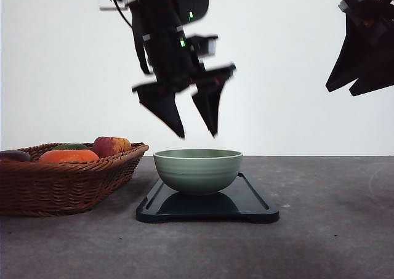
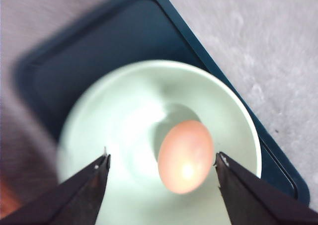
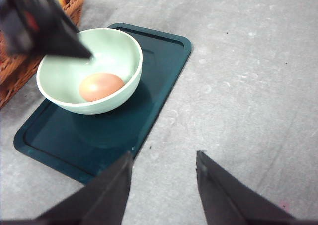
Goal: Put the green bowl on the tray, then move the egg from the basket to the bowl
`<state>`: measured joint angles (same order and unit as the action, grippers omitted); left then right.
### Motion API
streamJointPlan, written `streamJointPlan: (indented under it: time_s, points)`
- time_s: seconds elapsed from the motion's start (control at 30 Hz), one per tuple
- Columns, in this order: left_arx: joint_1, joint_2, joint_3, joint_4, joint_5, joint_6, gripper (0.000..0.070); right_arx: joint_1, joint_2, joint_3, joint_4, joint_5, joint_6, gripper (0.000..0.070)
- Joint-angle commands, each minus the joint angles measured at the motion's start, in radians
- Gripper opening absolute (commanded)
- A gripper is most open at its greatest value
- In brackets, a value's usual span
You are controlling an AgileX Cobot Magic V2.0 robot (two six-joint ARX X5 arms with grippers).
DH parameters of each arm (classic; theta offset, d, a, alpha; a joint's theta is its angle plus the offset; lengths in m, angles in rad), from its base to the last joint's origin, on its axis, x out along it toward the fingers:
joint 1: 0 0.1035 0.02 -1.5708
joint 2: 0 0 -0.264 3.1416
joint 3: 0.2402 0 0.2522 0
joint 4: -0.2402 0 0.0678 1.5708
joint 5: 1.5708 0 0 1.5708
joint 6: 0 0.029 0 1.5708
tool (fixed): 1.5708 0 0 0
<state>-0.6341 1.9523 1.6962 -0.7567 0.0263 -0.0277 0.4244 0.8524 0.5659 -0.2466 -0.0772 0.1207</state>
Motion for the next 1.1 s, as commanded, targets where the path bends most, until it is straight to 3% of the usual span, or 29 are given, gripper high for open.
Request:
streamJointPlan:
  time_s: [0.0,0.13,0.4,1.07]
  points:
    - [0.004,-0.027,0.015,-0.014,0.015,0.012,0.0433,0.005,0.008,0.008,0.002,0.0,0.01,0.0253]
    - [0.027,-0.128,-0.038,-0.018,0.06,0.012,0.0432,0.005,0.008,0.008,-0.019,0.0,0.009,0.0253]
    - [0.085,-0.402,-0.311,0.106,0.06,-0.009,0.0432,0.005,0.008,0.008,-0.027,0.0,0.006,0.0253]
    - [0.311,-0.923,-0.889,0.209,0.064,-0.098,0.0431,0.005,0.008,0.008,-0.029,0.0,0.003,0.0253]
